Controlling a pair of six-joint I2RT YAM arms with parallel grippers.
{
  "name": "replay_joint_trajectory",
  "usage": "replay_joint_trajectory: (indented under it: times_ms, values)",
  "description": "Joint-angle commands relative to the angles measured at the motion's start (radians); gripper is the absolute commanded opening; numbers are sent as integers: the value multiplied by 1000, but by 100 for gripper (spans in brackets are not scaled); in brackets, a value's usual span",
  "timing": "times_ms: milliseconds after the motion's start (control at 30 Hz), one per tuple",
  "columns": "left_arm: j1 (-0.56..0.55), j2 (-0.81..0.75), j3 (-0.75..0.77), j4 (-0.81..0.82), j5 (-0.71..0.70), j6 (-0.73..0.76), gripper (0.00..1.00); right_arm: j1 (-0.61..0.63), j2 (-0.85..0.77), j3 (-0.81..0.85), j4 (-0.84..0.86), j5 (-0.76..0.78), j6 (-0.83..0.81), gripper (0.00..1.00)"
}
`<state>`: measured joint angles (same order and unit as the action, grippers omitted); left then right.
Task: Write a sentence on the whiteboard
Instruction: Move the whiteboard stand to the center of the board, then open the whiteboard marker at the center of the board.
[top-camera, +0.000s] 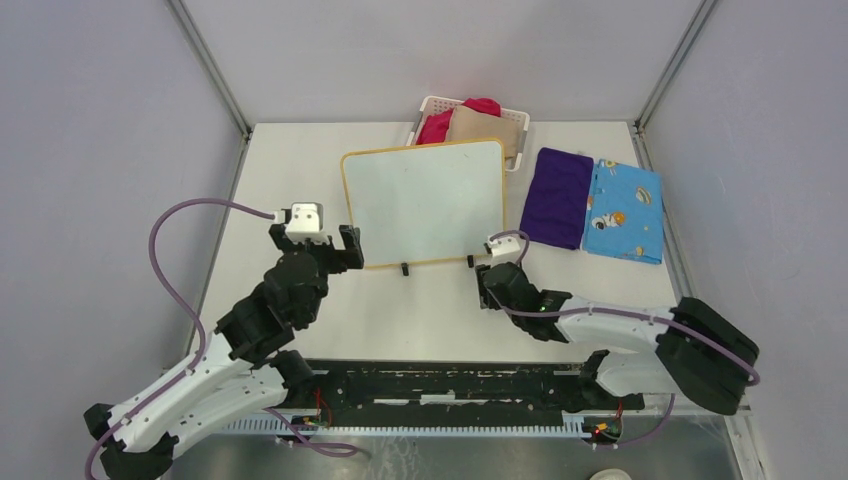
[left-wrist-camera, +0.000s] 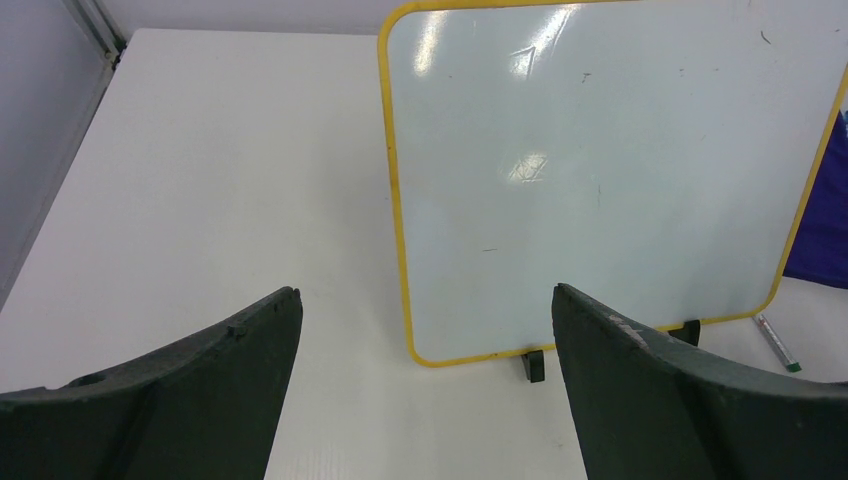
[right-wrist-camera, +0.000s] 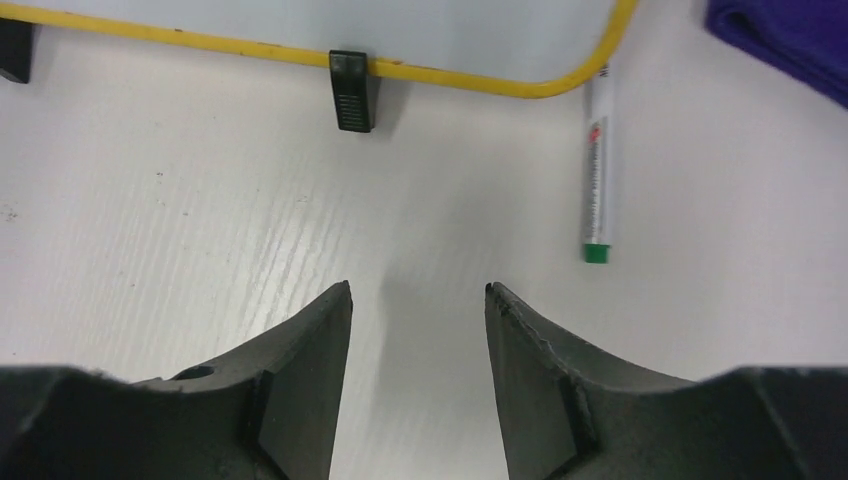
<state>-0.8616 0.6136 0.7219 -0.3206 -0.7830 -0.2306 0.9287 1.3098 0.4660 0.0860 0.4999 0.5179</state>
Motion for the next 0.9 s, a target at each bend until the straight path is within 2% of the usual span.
replay_joint_trajectory:
  times_ms: [0,200,333,433,567,867]
  values:
    - [0,1,26,37,2,-31,100,-30,-170,-49,-76,59,-95,58]
    - [0,104,129,61,50,-61,100,-221,-209,-70,-43,-81,-188,56]
    - [-1,186,218,86,134,53,100,-281,-134,-32,-16,-157,-228,55]
    - [-1,180,194,172,156,120,100,-309,-83,-14,9,-186,-238,53]
    - [-1,156,123,246,131,139,100,-336,-14,5,31,-218,-243,51]
    - [-1,111,24,285,115,137,100,-380,89,30,51,-231,-231,42]
